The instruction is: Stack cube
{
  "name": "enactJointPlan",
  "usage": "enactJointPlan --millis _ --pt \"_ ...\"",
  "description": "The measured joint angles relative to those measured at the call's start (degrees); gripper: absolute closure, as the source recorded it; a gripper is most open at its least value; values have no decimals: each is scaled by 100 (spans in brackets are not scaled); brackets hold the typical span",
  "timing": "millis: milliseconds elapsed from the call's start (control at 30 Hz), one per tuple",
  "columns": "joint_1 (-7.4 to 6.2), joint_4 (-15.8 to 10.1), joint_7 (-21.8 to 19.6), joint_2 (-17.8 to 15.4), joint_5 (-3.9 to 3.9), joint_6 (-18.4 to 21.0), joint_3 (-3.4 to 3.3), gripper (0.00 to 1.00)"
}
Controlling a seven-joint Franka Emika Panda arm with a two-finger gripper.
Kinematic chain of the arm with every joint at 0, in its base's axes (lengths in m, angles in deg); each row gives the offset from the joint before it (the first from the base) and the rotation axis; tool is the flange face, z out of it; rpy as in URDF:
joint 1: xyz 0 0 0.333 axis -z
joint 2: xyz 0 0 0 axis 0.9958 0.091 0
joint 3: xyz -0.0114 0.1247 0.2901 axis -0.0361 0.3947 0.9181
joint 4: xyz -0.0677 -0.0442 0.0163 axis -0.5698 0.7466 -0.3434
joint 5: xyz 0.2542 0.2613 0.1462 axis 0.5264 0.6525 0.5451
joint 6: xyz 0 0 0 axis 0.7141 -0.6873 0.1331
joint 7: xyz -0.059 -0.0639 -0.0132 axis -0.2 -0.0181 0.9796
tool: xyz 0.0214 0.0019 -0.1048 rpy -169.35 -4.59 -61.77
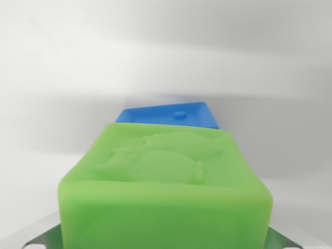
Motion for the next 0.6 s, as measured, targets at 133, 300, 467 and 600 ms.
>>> enactJointPlan --millis 133,300,467,600 --pt "8 4 7 26 6 -25 9 100" --pt "10 6 9 36 8 -33 13 0" --pt "11 8 10 36 8 -33 13 0" --pt "11 8 10 36 8 -33 13 0"
